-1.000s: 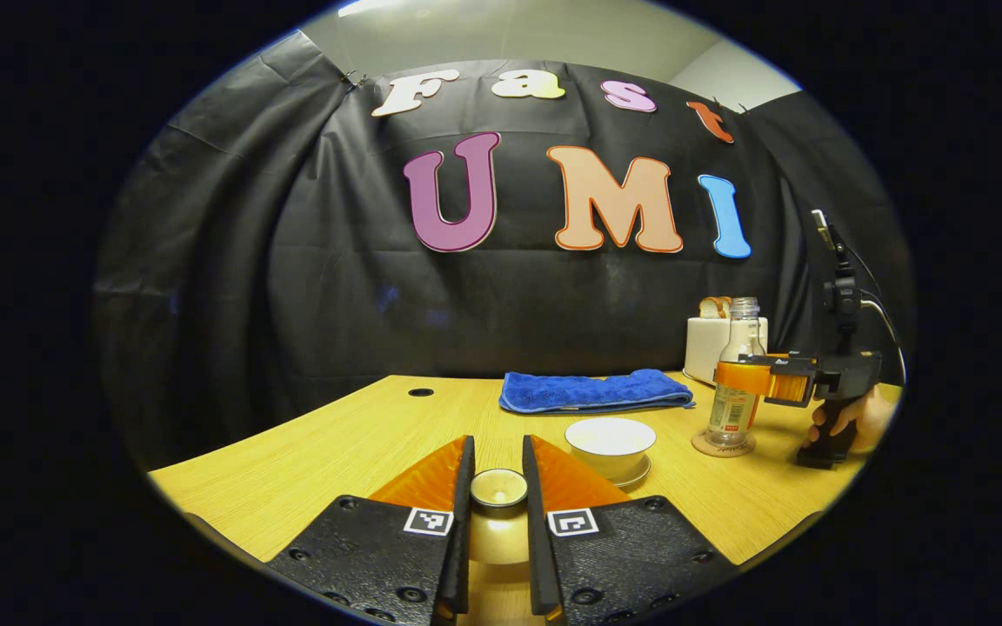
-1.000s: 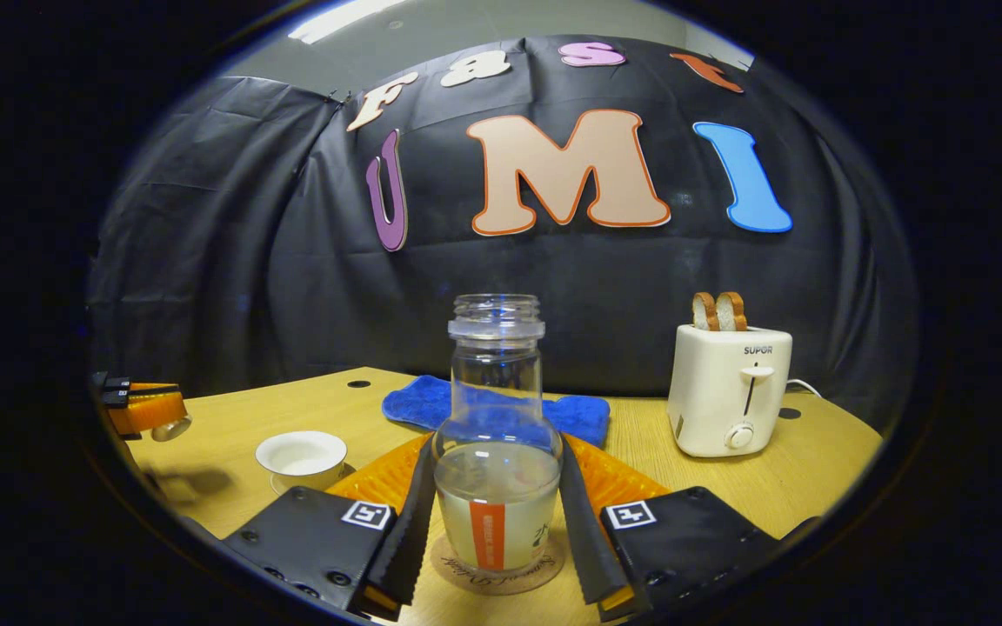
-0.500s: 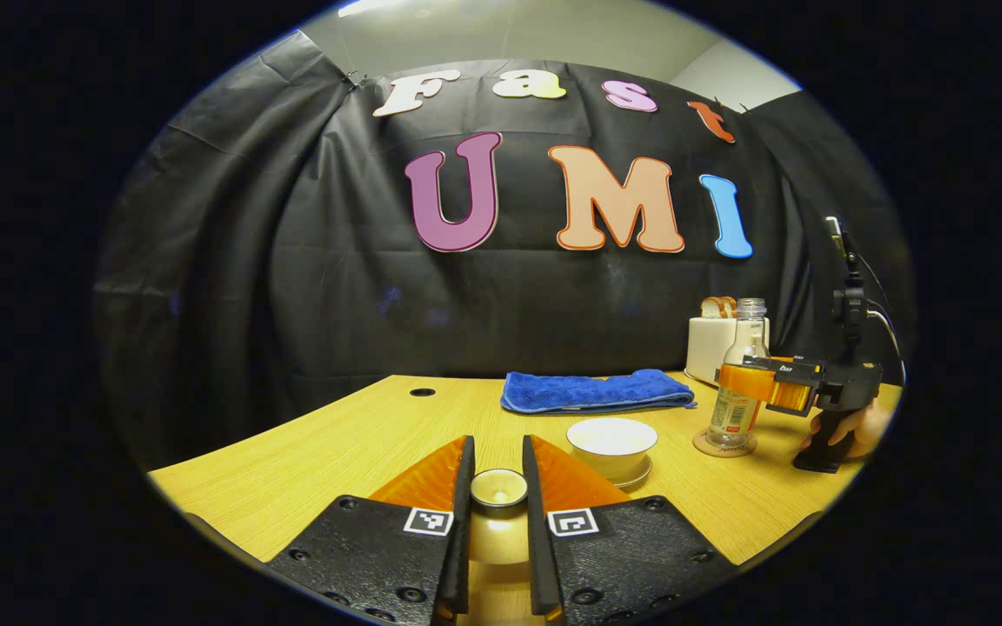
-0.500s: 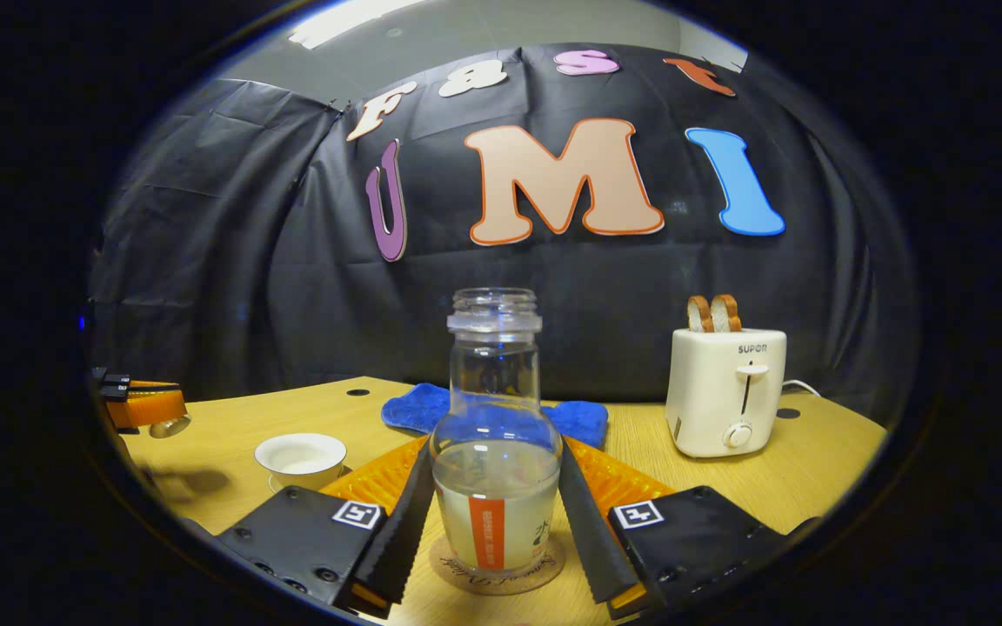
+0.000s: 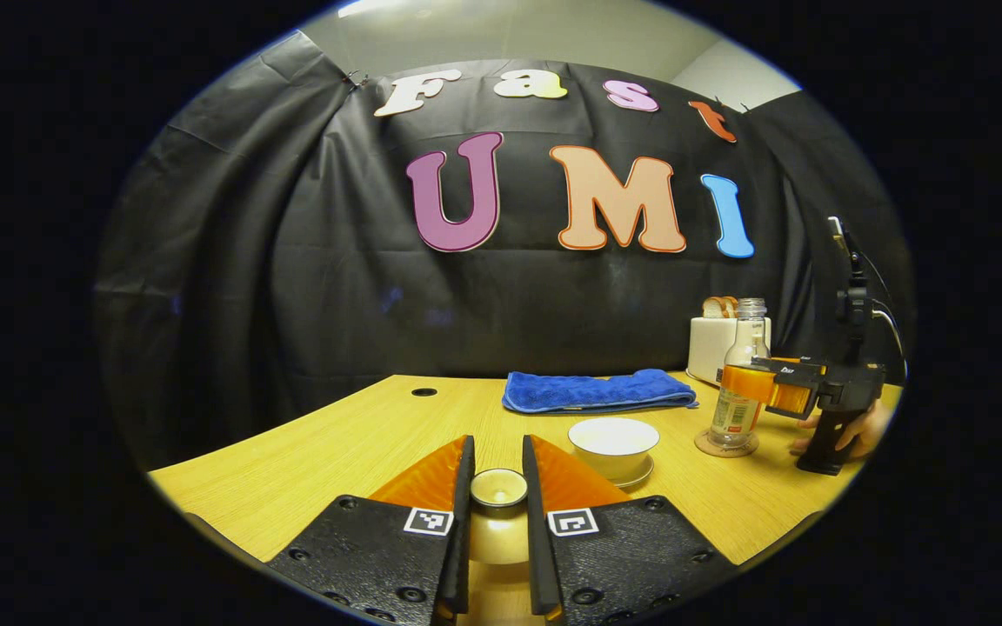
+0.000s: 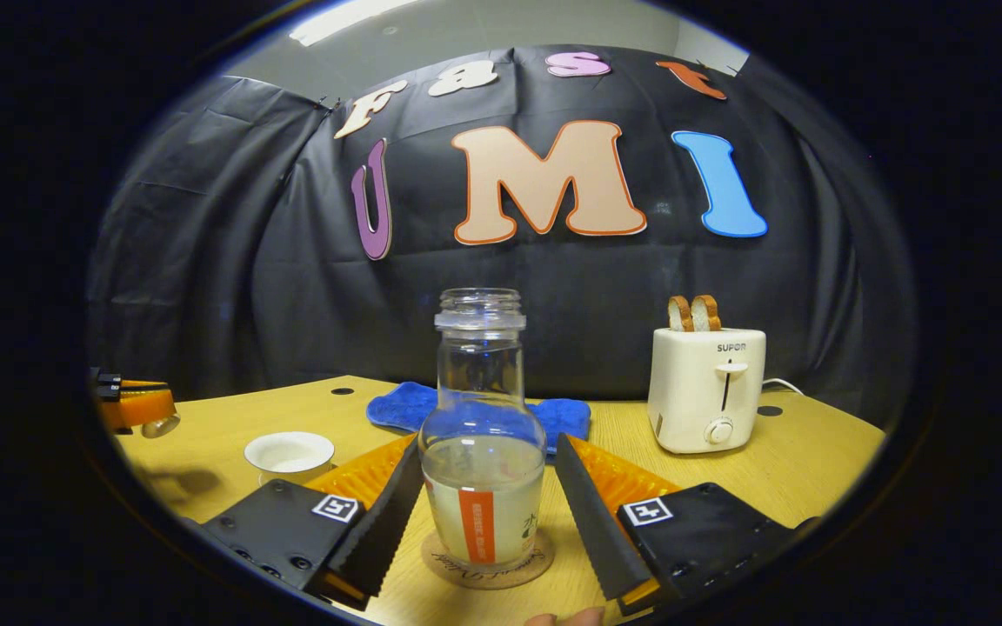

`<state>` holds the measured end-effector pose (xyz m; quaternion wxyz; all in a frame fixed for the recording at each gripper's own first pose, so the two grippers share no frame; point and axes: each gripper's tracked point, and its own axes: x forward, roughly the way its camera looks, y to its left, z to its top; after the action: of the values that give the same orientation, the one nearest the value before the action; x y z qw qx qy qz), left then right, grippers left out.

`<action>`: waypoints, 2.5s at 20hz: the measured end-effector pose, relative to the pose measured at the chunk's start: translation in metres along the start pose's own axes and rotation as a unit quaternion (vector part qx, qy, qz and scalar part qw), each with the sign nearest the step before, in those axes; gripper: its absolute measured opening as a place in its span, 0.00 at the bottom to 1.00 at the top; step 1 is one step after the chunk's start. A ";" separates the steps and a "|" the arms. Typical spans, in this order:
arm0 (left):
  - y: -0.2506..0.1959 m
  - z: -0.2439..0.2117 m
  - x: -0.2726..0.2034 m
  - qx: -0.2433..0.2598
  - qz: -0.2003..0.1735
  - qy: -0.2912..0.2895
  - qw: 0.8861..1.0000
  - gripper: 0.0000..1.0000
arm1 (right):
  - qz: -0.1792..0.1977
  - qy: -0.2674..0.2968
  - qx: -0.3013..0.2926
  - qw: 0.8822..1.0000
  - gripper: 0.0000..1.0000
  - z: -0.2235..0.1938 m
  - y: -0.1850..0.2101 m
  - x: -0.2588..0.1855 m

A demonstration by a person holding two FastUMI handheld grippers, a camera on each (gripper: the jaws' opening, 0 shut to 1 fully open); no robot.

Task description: Open the teacup lid with one hand, grasp the water bottle and pour water into the teacup with the other hand; after pouring, place the water bottle on the coaster and then close the teacup lid.

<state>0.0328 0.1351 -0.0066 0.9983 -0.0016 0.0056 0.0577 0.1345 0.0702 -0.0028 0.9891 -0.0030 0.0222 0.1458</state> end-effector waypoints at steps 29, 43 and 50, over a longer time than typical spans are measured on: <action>-0.094 -0.008 0.108 0.052 -0.046 0.031 0.997 0.25 | 0.017 -0.007 0.002 1.000 0.86 0.006 -0.040 -0.134; -0.107 -0.028 0.127 0.086 -0.042 0.087 0.992 0.26 | 0.016 -0.007 0.002 1.000 0.93 0.006 -0.041 -0.136; -0.105 -0.024 0.124 0.077 -0.043 0.080 0.993 0.32 | 0.016 -0.007 0.002 1.000 0.93 0.006 -0.041 -0.136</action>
<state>0.1681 0.0448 -0.0317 0.9934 0.0704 0.0896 0.0135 0.0168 -0.0083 0.0089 0.9867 0.0002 0.0152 0.1616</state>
